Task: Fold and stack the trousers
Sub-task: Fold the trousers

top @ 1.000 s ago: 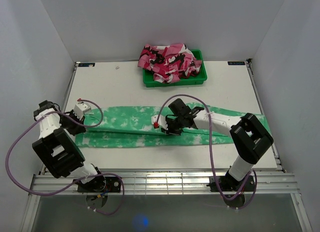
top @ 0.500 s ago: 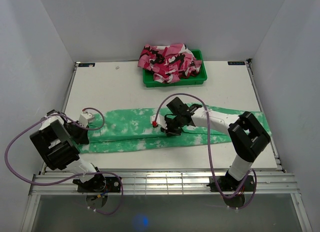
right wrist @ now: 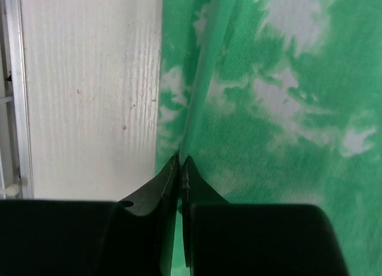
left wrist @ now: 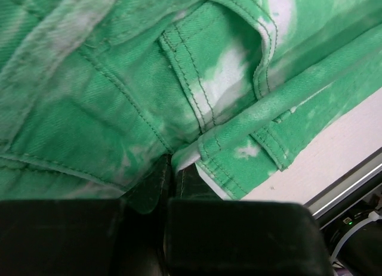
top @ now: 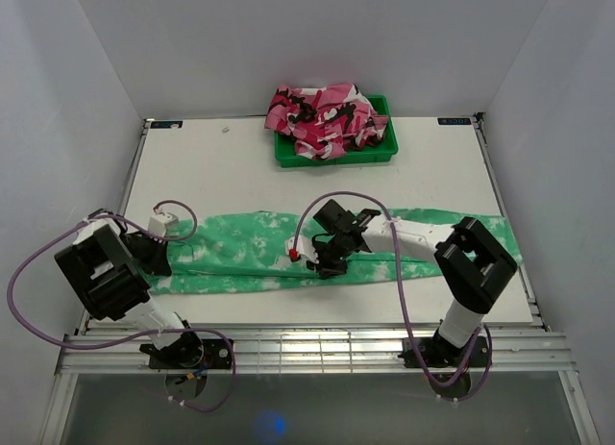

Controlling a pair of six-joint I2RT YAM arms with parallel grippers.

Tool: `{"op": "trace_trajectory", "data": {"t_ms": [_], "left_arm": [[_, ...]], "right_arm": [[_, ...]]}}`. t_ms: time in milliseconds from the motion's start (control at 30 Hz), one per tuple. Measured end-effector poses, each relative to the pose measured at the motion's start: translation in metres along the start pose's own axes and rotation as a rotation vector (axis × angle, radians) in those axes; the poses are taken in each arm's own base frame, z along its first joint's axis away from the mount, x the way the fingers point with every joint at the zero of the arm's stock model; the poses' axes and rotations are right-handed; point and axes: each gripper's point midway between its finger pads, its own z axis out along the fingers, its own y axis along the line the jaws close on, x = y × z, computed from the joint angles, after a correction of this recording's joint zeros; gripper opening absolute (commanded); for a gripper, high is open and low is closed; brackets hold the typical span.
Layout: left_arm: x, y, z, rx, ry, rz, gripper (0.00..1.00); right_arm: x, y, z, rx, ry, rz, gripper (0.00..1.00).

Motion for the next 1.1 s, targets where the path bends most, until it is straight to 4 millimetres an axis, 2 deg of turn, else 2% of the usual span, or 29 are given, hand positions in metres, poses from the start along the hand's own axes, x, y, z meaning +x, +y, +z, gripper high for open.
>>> {"op": "trace_trajectory", "data": {"t_ms": [67,100,300,400,567,667,733,800,967,1000,1100], "left_arm": [[-0.001,0.001,-0.001,0.004,0.001,-0.017,0.0],[-0.001,0.001,-0.001,0.011,0.004,-0.03,0.0],[-0.004,0.003,-0.004,0.028,0.014,-0.079,0.0],[-0.008,0.015,-0.01,0.014,0.025,-0.074,0.0],[-0.034,0.044,-0.042,-0.077,-0.001,0.02,0.0],[-0.042,0.043,-0.061,-0.128,-0.013,0.091,0.0],[-0.038,0.039,-0.067,-0.157,-0.012,0.13,0.0],[-0.024,0.035,-0.065,-0.178,0.007,0.141,0.0],[0.015,0.04,-0.033,-0.143,0.074,0.098,0.0],[0.018,0.041,-0.026,-0.123,0.078,0.09,0.0],[0.019,0.042,-0.026,-0.119,0.068,0.079,0.0]], "right_arm": [[0.009,0.006,0.018,-0.033,0.018,0.009,0.08],[0.007,0.005,0.021,-0.037,0.012,0.02,0.08],[0.004,0.002,0.025,-0.046,0.009,0.082,0.08],[-0.002,-0.006,0.029,-0.039,0.003,0.106,0.08],[-0.02,-0.028,0.039,0.005,-0.045,0.098,0.08],[-0.025,-0.037,0.041,0.037,-0.062,0.092,0.08],[-0.025,-0.039,0.041,0.045,-0.063,0.098,0.08],[-0.025,-0.039,0.041,0.046,-0.065,0.104,0.08],[-0.024,-0.04,0.04,0.048,-0.077,0.109,0.08],[-0.023,-0.041,0.04,0.05,-0.077,0.109,0.08],[-0.023,-0.042,0.039,0.05,-0.087,0.114,0.08]]}}
